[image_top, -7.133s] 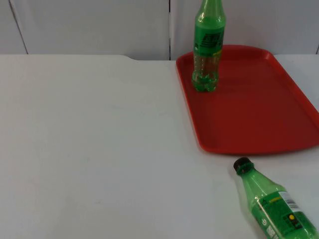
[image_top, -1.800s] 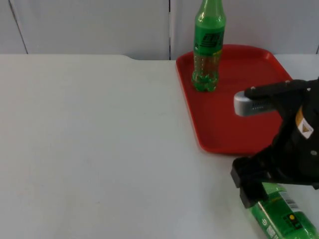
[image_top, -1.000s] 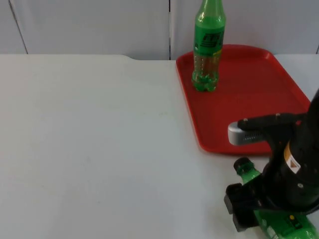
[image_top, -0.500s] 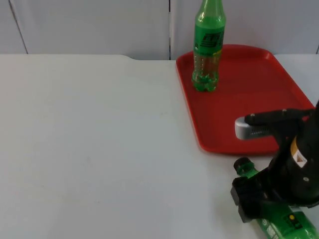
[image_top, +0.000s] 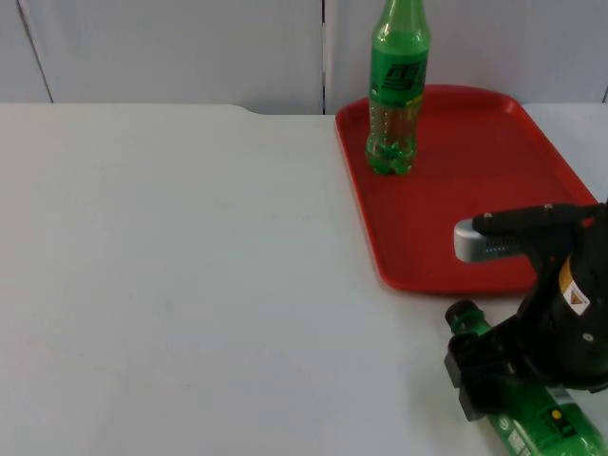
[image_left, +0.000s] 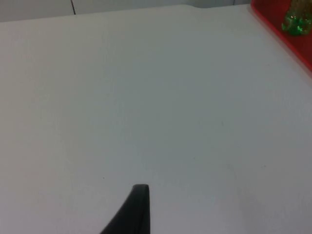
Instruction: Place the bottle upright on the tray.
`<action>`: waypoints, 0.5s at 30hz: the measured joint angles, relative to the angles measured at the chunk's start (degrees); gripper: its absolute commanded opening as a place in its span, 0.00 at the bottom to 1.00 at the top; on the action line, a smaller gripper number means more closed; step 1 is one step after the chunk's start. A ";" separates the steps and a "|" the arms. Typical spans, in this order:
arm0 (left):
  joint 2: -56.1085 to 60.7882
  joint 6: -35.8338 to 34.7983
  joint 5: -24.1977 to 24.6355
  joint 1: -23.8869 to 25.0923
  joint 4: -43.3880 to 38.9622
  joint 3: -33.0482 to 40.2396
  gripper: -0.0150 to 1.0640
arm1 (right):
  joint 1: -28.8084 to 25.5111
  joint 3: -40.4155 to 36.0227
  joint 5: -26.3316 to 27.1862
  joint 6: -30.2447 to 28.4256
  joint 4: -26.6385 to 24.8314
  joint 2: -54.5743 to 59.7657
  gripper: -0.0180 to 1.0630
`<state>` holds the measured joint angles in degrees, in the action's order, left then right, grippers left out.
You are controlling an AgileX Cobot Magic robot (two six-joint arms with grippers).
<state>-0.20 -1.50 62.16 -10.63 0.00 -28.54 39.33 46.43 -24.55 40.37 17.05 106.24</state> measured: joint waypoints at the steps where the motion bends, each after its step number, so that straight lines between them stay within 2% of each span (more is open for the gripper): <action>1: 0.00 0.00 0.00 0.00 0.00 0.00 0.99 | 0.00 0.00 -0.14 0.00 0.00 0.00 0.90; 15: 0.00 0.00 0.00 0.00 0.00 0.00 0.99 | 0.96 0.00 -0.25 -0.63 0.08 0.90 0.89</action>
<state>-0.20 -1.50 62.16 -10.63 0.00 -28.54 40.29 46.43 -24.81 39.74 17.13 107.14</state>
